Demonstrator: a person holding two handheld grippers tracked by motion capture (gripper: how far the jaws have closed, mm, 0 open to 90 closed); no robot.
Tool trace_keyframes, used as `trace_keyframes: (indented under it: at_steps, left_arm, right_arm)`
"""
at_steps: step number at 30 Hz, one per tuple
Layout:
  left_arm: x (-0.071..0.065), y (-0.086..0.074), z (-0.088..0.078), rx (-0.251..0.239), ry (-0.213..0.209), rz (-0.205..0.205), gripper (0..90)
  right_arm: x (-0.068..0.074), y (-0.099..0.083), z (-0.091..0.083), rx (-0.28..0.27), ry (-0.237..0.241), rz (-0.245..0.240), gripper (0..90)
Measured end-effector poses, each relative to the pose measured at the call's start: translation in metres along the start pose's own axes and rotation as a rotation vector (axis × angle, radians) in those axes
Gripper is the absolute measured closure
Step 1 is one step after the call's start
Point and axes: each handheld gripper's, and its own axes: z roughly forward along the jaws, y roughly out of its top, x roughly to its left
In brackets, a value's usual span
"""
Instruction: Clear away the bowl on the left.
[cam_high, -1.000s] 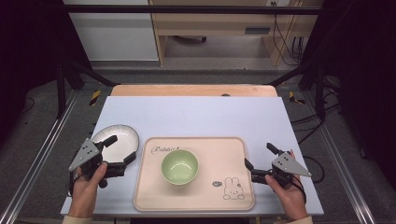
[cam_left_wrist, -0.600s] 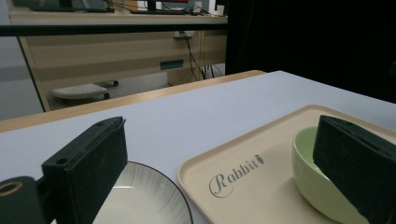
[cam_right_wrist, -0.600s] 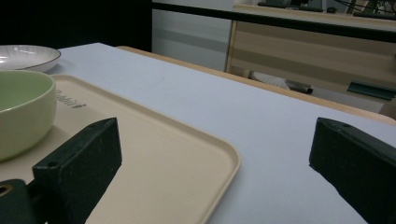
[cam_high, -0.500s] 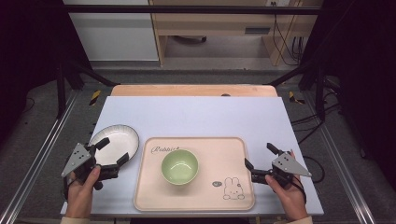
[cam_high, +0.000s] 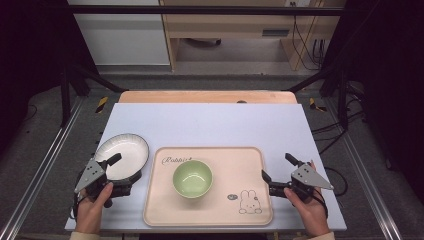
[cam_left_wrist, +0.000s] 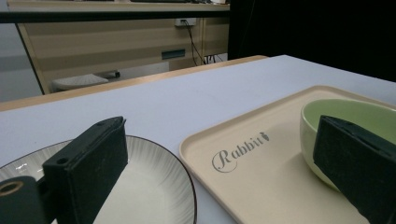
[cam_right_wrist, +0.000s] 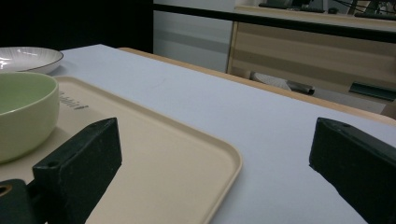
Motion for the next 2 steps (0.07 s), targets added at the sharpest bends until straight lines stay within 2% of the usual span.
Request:
trace_keyframes:
  at_steps: [2]
  left_arm:
    - [-0.0002, 0.0007, 0.0001, 0.000, 0.001, -0.003, 3.0]
  right_arm:
    - [-0.0003, 0.0000, 0.0000, 0.002, 0.000, 0.001, 2.5]
